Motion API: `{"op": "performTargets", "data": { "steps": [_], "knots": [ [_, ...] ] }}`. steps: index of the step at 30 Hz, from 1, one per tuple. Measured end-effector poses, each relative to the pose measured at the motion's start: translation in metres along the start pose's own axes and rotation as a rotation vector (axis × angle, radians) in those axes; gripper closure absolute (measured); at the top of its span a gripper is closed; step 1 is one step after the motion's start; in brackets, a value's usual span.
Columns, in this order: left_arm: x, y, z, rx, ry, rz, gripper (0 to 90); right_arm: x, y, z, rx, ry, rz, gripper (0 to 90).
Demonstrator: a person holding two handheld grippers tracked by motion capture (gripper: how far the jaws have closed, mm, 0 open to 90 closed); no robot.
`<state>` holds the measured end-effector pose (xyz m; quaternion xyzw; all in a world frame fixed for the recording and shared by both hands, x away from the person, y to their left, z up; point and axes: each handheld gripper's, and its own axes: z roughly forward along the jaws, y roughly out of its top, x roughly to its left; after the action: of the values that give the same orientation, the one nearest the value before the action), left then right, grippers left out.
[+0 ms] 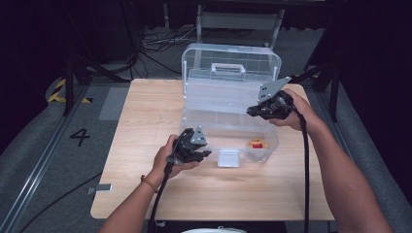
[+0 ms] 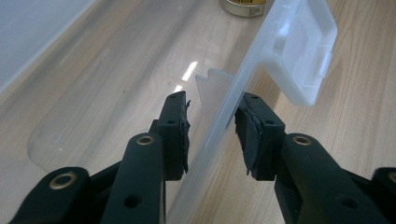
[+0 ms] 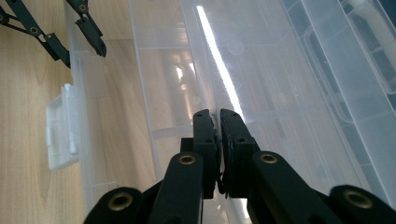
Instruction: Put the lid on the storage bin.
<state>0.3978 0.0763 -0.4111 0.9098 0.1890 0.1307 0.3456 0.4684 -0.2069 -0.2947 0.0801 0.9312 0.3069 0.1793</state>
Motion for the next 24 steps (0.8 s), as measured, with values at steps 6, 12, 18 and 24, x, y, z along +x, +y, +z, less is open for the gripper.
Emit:
{"op": "performTargets", "data": {
  "steps": [6,12,18,24],
  "knots": [
    [-0.002,-0.003,-0.005,-0.015,0.026,0.017,66.5,0.003,-0.001,-0.001,0.005,0.005,0.008,86.2],
    [-0.001,-0.010,-0.015,-0.017,0.056,0.018,65.6,0.006,-0.003,-0.001,-0.003,0.004,0.012,85.7],
    [-0.001,-0.012,-0.019,-0.009,0.076,0.024,63.5,0.008,-0.006,-0.001,-0.024,0.001,0.028,85.0],
    [-0.003,-0.009,-0.021,-0.063,0.062,0.023,62.4,0.013,-0.010,0.000,-0.047,0.016,0.049,84.8]
  ]
}}
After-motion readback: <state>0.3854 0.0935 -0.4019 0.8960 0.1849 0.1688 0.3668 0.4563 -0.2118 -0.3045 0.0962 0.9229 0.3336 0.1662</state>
